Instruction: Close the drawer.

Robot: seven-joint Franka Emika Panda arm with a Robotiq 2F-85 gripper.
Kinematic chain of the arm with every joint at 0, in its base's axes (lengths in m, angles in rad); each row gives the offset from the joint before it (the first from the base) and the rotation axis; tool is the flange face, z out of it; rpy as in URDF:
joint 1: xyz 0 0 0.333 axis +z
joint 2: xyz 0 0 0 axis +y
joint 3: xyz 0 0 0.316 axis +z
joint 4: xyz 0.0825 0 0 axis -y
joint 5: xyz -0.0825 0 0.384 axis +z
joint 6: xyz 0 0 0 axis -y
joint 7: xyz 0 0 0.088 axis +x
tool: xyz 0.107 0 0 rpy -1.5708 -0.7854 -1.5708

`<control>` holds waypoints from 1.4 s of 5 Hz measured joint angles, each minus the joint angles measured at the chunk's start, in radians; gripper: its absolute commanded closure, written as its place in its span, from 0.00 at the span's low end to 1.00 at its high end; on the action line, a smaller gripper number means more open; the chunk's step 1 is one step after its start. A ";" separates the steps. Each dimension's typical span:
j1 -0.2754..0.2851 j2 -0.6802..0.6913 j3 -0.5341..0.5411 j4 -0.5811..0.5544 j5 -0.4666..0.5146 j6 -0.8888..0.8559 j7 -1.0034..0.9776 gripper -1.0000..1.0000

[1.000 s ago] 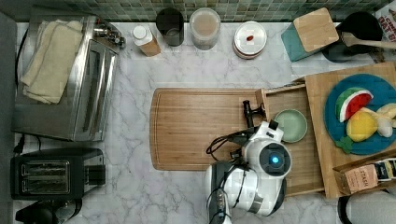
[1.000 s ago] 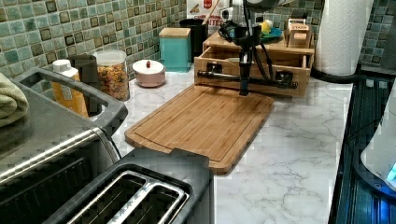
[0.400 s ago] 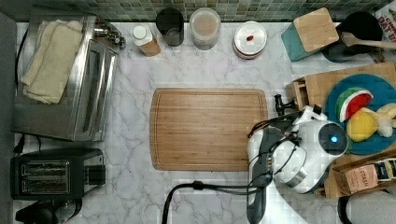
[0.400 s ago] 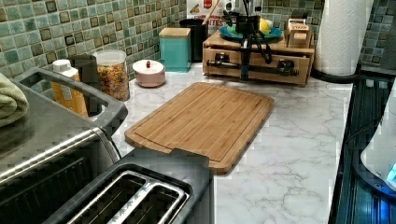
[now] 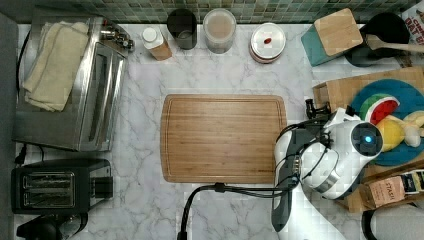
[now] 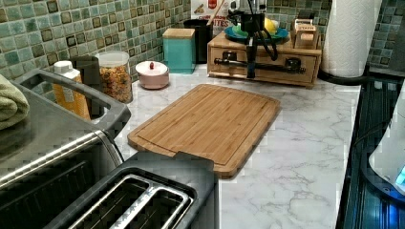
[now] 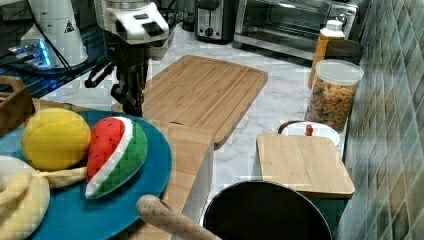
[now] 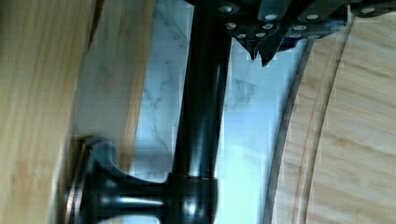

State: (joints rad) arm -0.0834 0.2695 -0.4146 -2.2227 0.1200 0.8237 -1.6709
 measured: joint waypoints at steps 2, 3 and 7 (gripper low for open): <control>0.030 -0.005 -0.017 -0.010 -0.021 0.028 0.041 1.00; 0.037 -0.005 -0.022 -0.010 -0.026 0.029 0.041 1.00; 0.036 -0.007 -0.022 -0.012 -0.025 0.037 0.041 1.00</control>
